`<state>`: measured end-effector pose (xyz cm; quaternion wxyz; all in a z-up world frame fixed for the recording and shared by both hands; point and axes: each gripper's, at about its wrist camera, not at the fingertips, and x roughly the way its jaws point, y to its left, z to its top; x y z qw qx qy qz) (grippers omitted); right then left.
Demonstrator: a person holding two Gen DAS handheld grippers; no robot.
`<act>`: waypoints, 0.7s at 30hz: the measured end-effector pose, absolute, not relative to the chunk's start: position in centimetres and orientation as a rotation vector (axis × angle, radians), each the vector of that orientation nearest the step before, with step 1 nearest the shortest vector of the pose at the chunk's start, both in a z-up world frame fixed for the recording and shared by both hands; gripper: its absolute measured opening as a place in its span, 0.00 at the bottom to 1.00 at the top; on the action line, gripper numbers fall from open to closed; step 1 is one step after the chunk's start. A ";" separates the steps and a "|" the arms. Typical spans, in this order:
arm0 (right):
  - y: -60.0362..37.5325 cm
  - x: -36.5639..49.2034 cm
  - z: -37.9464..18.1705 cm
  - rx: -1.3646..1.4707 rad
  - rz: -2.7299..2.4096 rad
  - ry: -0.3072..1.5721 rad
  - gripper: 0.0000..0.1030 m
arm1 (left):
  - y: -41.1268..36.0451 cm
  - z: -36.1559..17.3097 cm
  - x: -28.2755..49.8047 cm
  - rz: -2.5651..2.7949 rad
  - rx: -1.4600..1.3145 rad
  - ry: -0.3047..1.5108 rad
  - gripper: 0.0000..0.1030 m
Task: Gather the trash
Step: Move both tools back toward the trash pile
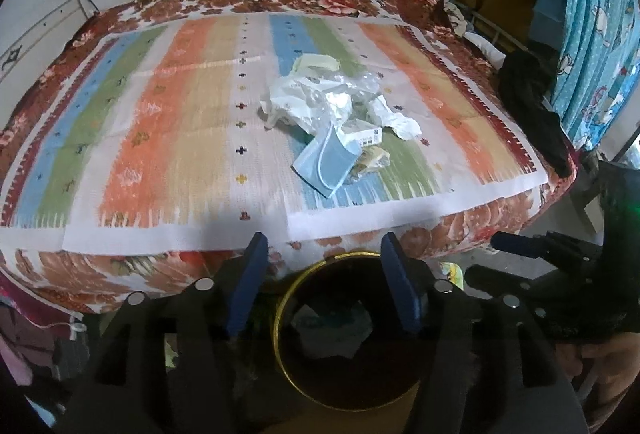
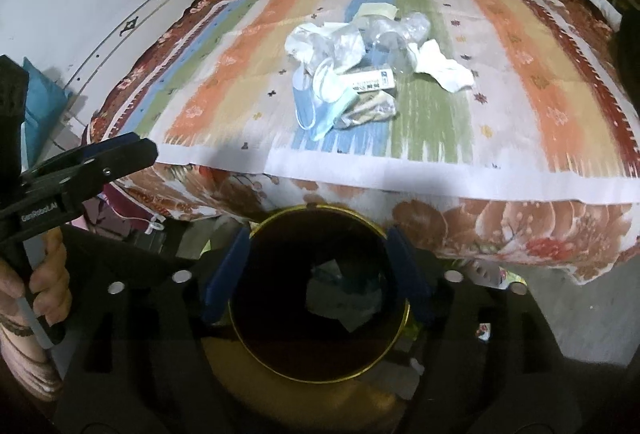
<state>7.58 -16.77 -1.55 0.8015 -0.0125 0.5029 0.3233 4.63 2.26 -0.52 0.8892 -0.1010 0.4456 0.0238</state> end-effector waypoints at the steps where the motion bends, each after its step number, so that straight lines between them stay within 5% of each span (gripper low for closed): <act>1: -16.7 7.8 -1.4 -0.033 0.692 1.072 0.69 | 2.5 -0.4 5.0 0.054 -0.215 0.925 0.59; 21: -13.5 11.6 0.3 -0.081 0.720 1.013 0.81 | 8.5 0.3 13.3 0.132 -0.392 0.954 0.62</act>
